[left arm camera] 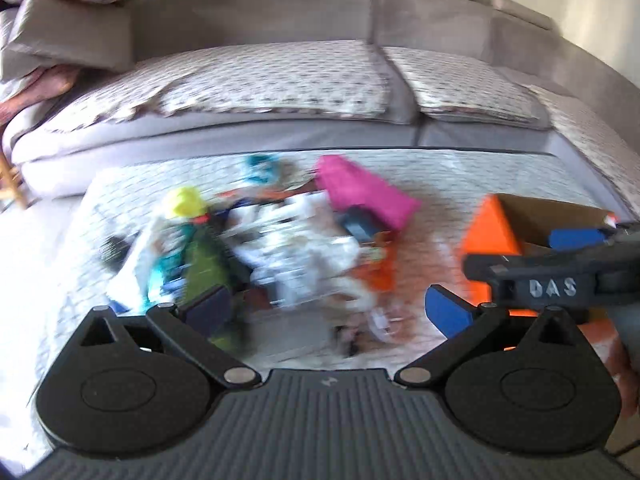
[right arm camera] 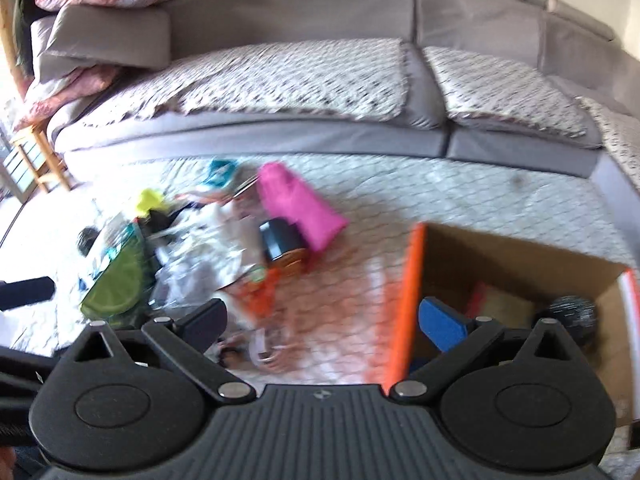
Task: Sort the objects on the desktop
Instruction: 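Move both tools back to the pile of items, then grasp the green lime-print case with the left tool while the right tool grasps the white tape roll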
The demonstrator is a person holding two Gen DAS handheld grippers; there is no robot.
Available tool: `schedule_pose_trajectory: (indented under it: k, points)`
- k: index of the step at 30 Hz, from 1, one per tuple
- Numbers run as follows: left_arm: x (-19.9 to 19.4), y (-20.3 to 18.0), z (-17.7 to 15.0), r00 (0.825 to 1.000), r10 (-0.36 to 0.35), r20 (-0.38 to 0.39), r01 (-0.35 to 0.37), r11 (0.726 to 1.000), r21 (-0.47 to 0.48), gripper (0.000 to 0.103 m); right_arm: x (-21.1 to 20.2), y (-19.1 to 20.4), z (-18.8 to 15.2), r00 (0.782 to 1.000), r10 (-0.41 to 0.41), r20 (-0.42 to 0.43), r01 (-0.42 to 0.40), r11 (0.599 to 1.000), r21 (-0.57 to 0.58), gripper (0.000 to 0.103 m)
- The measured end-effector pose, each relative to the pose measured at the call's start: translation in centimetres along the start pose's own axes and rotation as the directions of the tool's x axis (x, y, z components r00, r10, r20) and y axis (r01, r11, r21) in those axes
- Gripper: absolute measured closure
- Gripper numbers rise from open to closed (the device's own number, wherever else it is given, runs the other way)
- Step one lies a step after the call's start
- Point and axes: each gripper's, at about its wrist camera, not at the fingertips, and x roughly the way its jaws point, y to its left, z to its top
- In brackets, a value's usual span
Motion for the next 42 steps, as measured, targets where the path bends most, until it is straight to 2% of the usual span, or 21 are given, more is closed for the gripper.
schedule_pose_trajectory:
  k: [5, 7, 11, 19, 28, 33, 38, 42]
  points:
    - [0.7, 4.5, -1.0, 0.999, 0.042, -0.026, -0.044, 0.997, -0.070, 0.000, 2.7, 2.9, -0.7, 0.999, 0.032, -0.037, -0.034, 0.999, -0.036, 0.001]
    - [0.9, 6.2, -1.4, 0.998, 0.057, -0.034, -0.060, 0.994, -0.096, 0.000, 3.5, 3.6, -0.9, 0.998, 0.051, -0.045, -0.053, 0.998, -0.040, 0.005]
    - [1.5, 9.0, -2.2, 0.997, 0.067, -0.048, -0.073, 0.989, -0.132, 0.000, 5.4, 5.1, -1.7, 0.991, 0.089, -0.102, -0.095, 0.994, -0.055, 0.020]
    - [1.3, 13.7, -1.7, 0.997, 0.059, -0.050, -0.067, 0.979, -0.191, 0.000, 7.3, 6.8, -1.9, 0.986, 0.111, -0.126, -0.120, 0.990, -0.069, 0.022]
    - [4.4, 12.3, -0.7, 0.991, -0.067, -0.113, 0.043, 0.979, -0.198, 0.011, 8.1, 6.3, -2.0, 0.984, 0.108, -0.139, -0.120, 0.989, -0.082, 0.029]
    - [6.0, 10.9, -0.5, 0.987, -0.096, -0.132, 0.070, 0.980, -0.185, 0.014, 8.5, 5.5, -1.7, 0.980, 0.133, -0.148, -0.143, 0.988, -0.053, 0.036]
    - [6.9, 10.8, -0.5, 0.979, -0.127, -0.158, 0.091, 0.972, -0.217, 0.024, 9.8, 5.7, -1.5, 0.975, 0.142, -0.169, -0.154, 0.986, -0.059, 0.037]
    - [7.3, 10.4, -0.4, 0.978, -0.128, -0.167, 0.089, 0.971, -0.223, 0.028, 10.5, 5.7, -1.1, 0.975, 0.146, -0.169, -0.159, 0.985, -0.061, 0.037]
